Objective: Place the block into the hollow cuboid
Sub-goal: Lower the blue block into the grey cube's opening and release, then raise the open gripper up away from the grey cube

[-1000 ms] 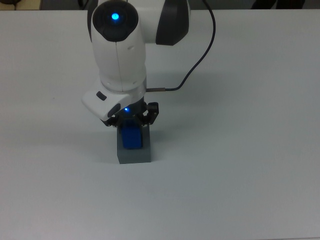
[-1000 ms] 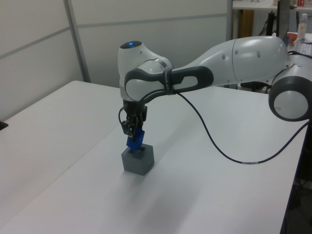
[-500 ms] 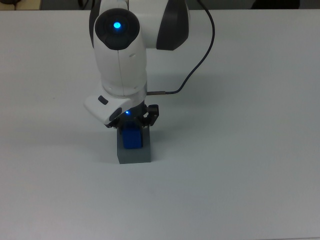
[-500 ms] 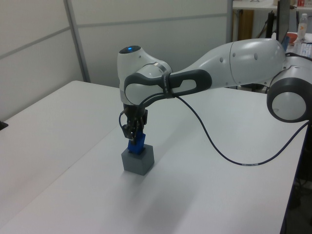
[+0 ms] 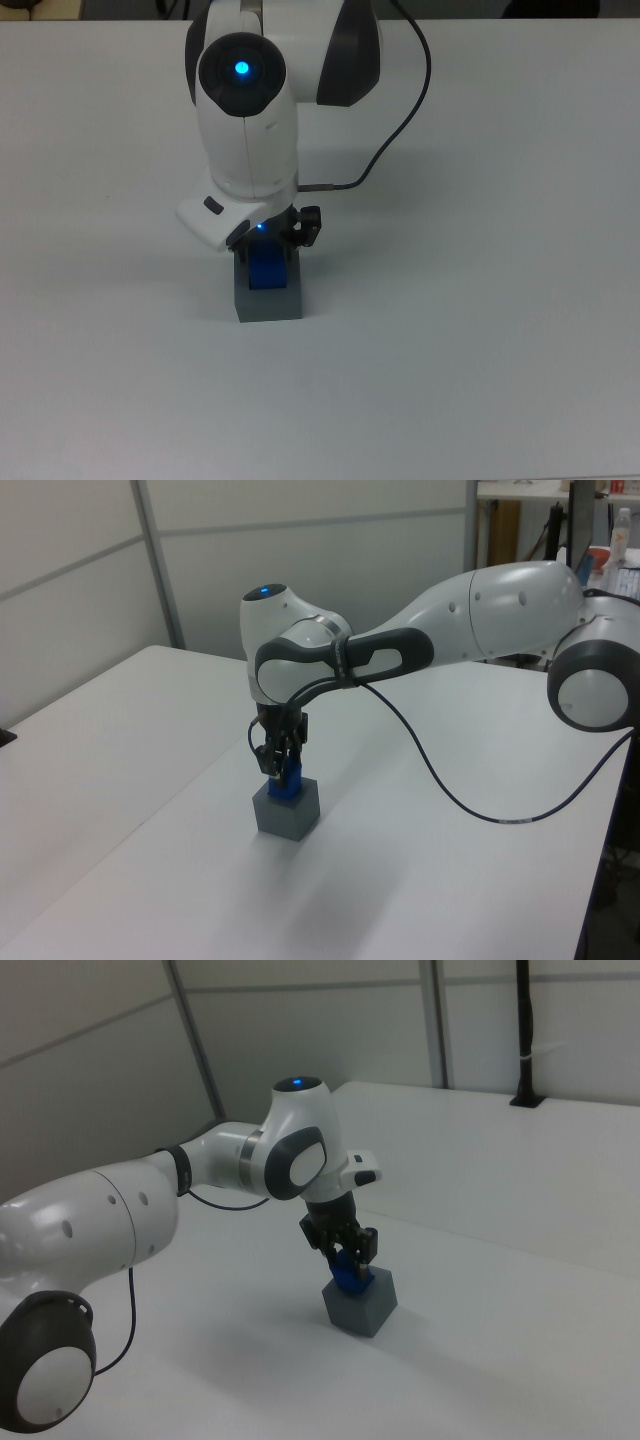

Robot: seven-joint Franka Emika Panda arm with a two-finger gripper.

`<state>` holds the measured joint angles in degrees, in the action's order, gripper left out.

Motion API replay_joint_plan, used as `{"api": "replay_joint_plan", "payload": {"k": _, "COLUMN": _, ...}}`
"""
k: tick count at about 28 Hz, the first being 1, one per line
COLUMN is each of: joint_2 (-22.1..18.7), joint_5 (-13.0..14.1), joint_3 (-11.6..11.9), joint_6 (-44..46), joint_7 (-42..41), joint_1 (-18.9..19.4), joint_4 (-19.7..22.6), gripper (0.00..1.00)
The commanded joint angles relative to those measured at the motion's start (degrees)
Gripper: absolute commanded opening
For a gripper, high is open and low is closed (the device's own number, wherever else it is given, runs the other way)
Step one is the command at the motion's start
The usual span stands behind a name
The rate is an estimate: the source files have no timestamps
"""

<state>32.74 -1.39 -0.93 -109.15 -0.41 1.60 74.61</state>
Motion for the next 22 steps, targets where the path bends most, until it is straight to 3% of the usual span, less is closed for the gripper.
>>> {"api": "replay_joint_plan", "payload": {"k": 1, "joint_2": -1.1, "joint_5": -0.5, "joint_3": 0.8, "joint_6": 1.1, "joint_7": 1.3, "joint_1": 0.5, "joint_4": 1.0, "gripper": 1.0}}
{"api": "replay_joint_plan", "payload": {"k": 7, "joint_2": -3.6, "joint_5": 0.0, "joint_3": 1.0, "joint_6": 2.6, "joint_7": 2.5, "joint_1": 0.1, "joint_4": 1.1, "gripper": 1.0}}
{"api": "replay_joint_plan", "payload": {"k": 13, "joint_2": -8.1, "joint_5": 0.0, "joint_3": 1.0, "joint_6": 9.6, "joint_7": 1.9, "joint_1": 0.0, "joint_4": 2.5, "gripper": 1.0}}
{"api": "replay_joint_plan", "payload": {"k": 15, "joint_2": -10.2, "joint_5": -0.1, "joint_3": 1.0, "joint_6": 10.2, "joint_7": 2.3, "joint_1": 0.0, "joint_4": 4.2, "gripper": 1.0}}
{"api": "replay_joint_plan", "payload": {"k": 22, "joint_2": -23.1, "joint_5": -0.1, "joint_3": 1.0, "joint_6": 10.3, "joint_7": 2.1, "joint_1": 0.1, "joint_4": 17.3, "gripper": 1.0}}
